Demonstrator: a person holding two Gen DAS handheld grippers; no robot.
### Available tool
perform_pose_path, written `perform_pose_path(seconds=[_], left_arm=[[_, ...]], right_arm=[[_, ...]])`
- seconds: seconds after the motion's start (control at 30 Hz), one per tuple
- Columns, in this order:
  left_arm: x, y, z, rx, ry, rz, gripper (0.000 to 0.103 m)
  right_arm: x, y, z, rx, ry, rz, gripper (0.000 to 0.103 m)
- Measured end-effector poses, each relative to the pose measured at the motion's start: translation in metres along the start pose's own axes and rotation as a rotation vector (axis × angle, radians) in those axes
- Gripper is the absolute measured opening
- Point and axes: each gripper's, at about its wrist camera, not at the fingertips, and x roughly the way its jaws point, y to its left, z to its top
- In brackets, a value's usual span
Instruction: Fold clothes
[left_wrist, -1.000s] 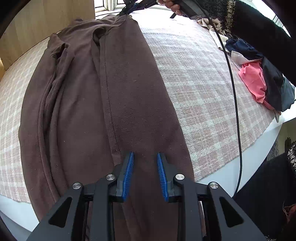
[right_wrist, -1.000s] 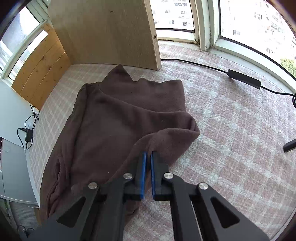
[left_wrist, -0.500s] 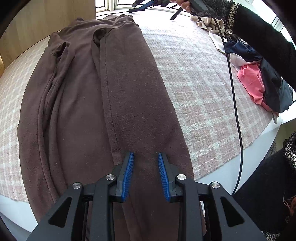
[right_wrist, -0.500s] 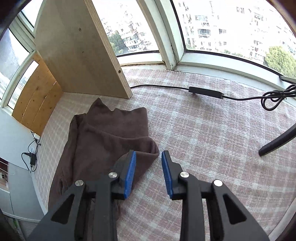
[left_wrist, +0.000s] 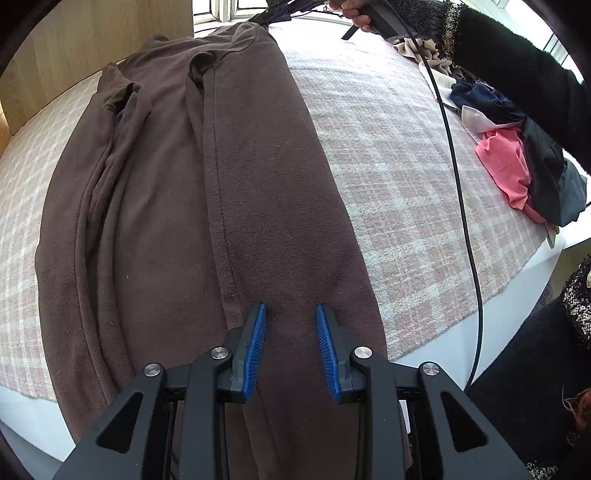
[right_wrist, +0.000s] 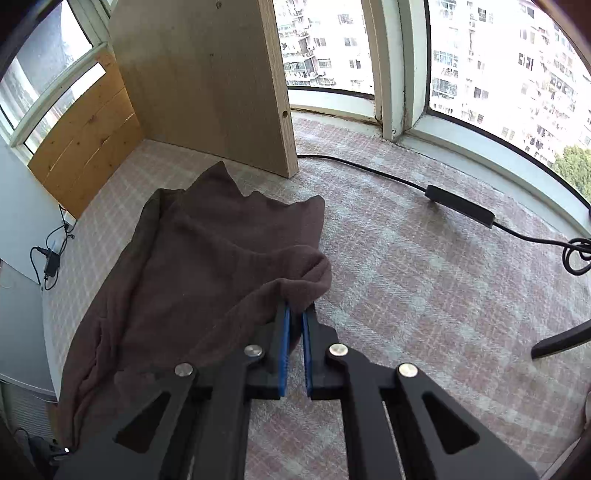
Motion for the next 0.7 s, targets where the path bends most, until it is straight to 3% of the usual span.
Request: perform_pose_path(seconds=[0.1, 0.17, 0.2, 0.27, 0.37, 0.43, 0.5, 0.57, 0.7], left_arm=[[0.015, 0.004, -0.001, 0.003, 0.001, 0.0, 0.027], [0.025, 0.007, -0.001, 0.003, 0.001, 0.004, 0.027], [0.03, 0.008, -0.002, 0.003, 0.0, 0.006, 0.027], [0.04, 0.011, -0.003, 0.001, -0.003, 0.008, 0.027], [0.055, 0.015, -0.006, 0.002, -0.011, 0.012, 0.028], [0.06, 0.013, -0.014, 0.001, -0.016, 0.018, 0.028], [0.063, 0.015, -0.028, -0.013, -0.013, 0.021, 0.028], [0.061, 0.021, -0.04, -0.043, -0.026, 0.028, 0.028], [0.04, 0.054, -0.061, -0.166, -0.089, 0.076, 0.028]], right_arm=[[0.015, 0.008, 0.0, -0.065, 0.054, -0.096, 0.01], [-0.004, 0.012, -0.002, -0.054, 0.006, -0.149, 0.023], [-0.019, 0.017, -0.005, -0.048, -0.036, -0.167, 0.024], [-0.045, 0.032, -0.014, -0.041, -0.115, -0.126, 0.024], [-0.044, 0.065, -0.033, -0.083, -0.083, 0.033, 0.024], [-0.019, 0.087, -0.044, -0.144, -0.013, 0.045, 0.024], [0.011, 0.104, -0.052, -0.199, 0.045, -0.013, 0.025], [0.004, 0.11, -0.052, -0.217, 0.031, -0.025, 0.025], [-0.039, 0.102, -0.053, -0.136, -0.03, 0.095, 0.025]])
